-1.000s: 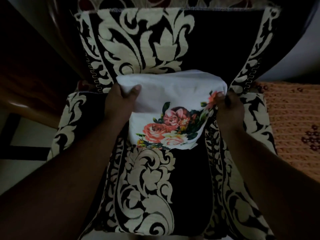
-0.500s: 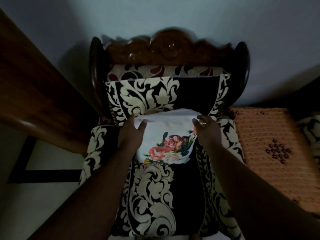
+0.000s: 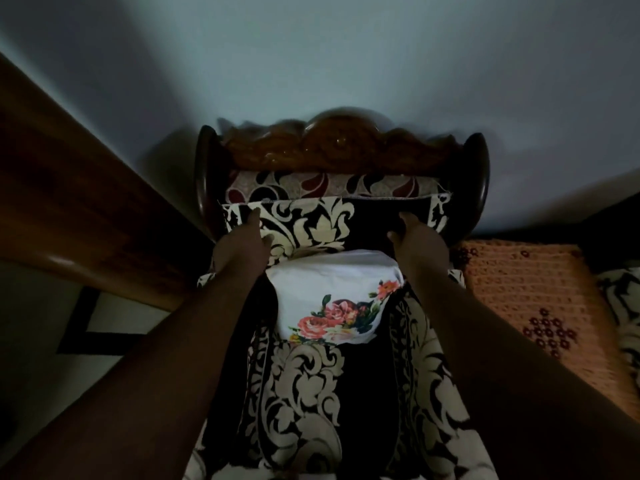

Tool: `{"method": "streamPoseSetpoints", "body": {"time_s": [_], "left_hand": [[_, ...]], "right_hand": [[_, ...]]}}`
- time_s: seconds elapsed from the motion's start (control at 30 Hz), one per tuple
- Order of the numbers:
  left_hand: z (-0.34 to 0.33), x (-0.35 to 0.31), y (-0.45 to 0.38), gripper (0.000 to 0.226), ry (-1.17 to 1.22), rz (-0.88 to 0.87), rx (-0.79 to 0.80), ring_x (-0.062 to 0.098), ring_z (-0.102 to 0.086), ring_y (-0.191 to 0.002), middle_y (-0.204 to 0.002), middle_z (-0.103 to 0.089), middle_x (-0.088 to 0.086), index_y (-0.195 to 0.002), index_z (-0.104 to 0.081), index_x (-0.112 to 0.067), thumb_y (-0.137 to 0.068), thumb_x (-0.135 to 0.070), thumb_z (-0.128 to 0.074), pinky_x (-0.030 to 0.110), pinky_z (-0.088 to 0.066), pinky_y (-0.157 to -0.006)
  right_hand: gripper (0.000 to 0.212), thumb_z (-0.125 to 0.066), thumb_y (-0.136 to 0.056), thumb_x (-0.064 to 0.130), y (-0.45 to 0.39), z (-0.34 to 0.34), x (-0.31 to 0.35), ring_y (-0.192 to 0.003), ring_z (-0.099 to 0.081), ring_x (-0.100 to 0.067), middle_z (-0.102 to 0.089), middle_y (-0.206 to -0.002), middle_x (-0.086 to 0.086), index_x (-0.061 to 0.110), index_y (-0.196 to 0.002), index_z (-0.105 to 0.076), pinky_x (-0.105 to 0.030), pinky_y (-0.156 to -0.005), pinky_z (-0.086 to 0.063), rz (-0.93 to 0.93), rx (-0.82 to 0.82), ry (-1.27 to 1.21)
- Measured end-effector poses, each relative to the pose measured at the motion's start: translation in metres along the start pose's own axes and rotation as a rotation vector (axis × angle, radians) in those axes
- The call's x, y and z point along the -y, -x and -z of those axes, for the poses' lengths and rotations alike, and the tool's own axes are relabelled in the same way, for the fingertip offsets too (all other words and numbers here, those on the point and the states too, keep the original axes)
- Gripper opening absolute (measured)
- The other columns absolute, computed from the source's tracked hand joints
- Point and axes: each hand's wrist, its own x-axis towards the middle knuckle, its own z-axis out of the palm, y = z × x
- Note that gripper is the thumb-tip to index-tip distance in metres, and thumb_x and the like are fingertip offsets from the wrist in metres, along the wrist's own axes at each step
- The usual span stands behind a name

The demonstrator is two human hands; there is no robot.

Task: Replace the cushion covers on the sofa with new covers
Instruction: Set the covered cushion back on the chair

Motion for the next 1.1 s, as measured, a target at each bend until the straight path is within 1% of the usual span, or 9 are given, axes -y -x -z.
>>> {"method": "streamPoseSetpoints", "body": {"time_s": [0.17, 0.37, 0.5, 0.63, 0.73, 0.83, 0.93, 1.0, 1.1], "left_hand": [[0.002, -0.006, -0.050, 0.071, -0.183, -0.047, 0.013, 0.038, -0.063, -0.115, -0.133, -0.062, 0.017, -0.162, -0.012, -0.025, -0.104, -0.047, -0.047, 0.045, -0.053, -0.085], [0.002, -0.012, -0.078, 0.056, -0.178, -0.036, -0.010, 0.041, -0.066, -0.105, -0.121, -0.065, 0.017, -0.147, -0.035, -0.021, -0.100, -0.042, -0.057, 0.044, -0.052, -0.076], [-0.003, -0.003, -0.087, 0.020, -0.157, -0.067, 0.003, 0.038, -0.067, -0.104, -0.113, -0.069, 0.015, -0.119, -0.058, -0.015, -0.101, -0.024, -0.053, 0.047, -0.054, -0.085], [0.021, -0.003, -0.093, 0.021, -0.138, -0.159, -0.184, 0.039, -0.069, -0.087, -0.102, -0.069, 0.016, -0.114, -0.057, -0.016, -0.103, -0.027, -0.043, 0.041, -0.053, -0.074], [0.043, -0.013, -0.110, 0.019, -0.169, -0.153, -0.210, 0.040, -0.067, -0.092, -0.106, -0.068, 0.014, -0.113, -0.057, -0.020, -0.105, -0.030, -0.042, 0.040, -0.045, -0.072], [0.045, -0.026, -0.118, 0.014, -0.128, -0.133, -0.202, 0.038, -0.067, -0.095, -0.108, -0.068, 0.012, -0.110, -0.058, -0.021, -0.103, -0.026, -0.047, 0.042, -0.048, -0.074], [0.029, -0.029, -0.118, 0.020, -0.105, -0.030, -0.204, 0.038, -0.068, -0.101, -0.117, -0.067, 0.014, -0.120, -0.058, -0.017, -0.103, -0.021, -0.050, 0.046, -0.053, -0.080], [0.017, -0.026, -0.115, 0.031, -0.053, -0.018, -0.212, 0.039, -0.064, -0.111, -0.129, -0.063, 0.015, -0.131, -0.052, -0.014, -0.104, -0.028, -0.049, 0.048, -0.052, -0.087], [-0.006, -0.015, -0.104, 0.068, 0.007, -0.102, -0.213, 0.037, -0.030, -0.149, -0.164, -0.028, 0.017, -0.157, -0.025, -0.013, -0.104, -0.053, -0.041, 0.051, -0.030, -0.117]], "right_hand": [[0.063, -0.049, -0.105, 0.035, -0.045, -0.004, -0.001, -0.083, -0.065, -0.037, -0.068, -0.095, -0.015, 0.025, -0.160, -0.020, -0.034, -0.058, -0.042, 0.101, 0.051, 0.169], [0.052, -0.050, -0.105, 0.032, -0.069, -0.017, 0.001, -0.067, -0.055, -0.032, -0.066, -0.088, -0.014, 0.019, -0.151, -0.031, -0.034, -0.057, -0.039, 0.045, 0.031, 0.157], [0.039, -0.050, -0.104, 0.031, -0.074, -0.011, -0.005, -0.086, -0.065, -0.040, -0.069, -0.095, -0.017, 0.022, -0.142, -0.047, -0.037, -0.063, -0.041, 0.034, -0.021, 0.123], [0.025, -0.047, -0.104, 0.026, -0.083, 0.007, 0.002, -0.086, -0.066, -0.041, -0.068, -0.094, -0.018, 0.016, -0.126, -0.051, -0.036, -0.063, -0.039, 0.026, -0.115, 0.138], [0.016, -0.050, -0.102, 0.029, -0.100, 0.018, 0.008, -0.088, -0.065, -0.041, -0.067, -0.093, -0.018, 0.015, -0.110, -0.050, -0.037, -0.064, -0.040, 0.022, -0.160, 0.124], [0.018, -0.051, -0.102, 0.027, -0.109, 0.017, 0.011, -0.096, -0.064, -0.042, -0.067, -0.099, -0.019, 0.012, -0.112, -0.053, -0.038, -0.066, -0.039, -0.010, -0.161, 0.144], [0.025, -0.053, -0.101, 0.028, -0.107, 0.009, 0.015, -0.109, -0.059, -0.042, -0.064, -0.111, -0.020, 0.010, -0.119, -0.054, -0.040, -0.073, -0.036, -0.059, -0.194, 0.128], [0.040, -0.056, -0.099, 0.034, -0.101, -0.003, 0.010, -0.126, -0.049, -0.042, -0.056, -0.131, -0.021, 0.010, -0.130, -0.049, -0.047, -0.089, -0.041, -0.060, -0.207, 0.114], [0.075, -0.050, -0.100, 0.052, -0.088, -0.022, -0.009, -0.153, -0.015, -0.038, -0.020, -0.164, -0.019, 0.015, -0.157, -0.020, -0.061, -0.119, -0.014, -0.099, -0.116, 0.090]]}}
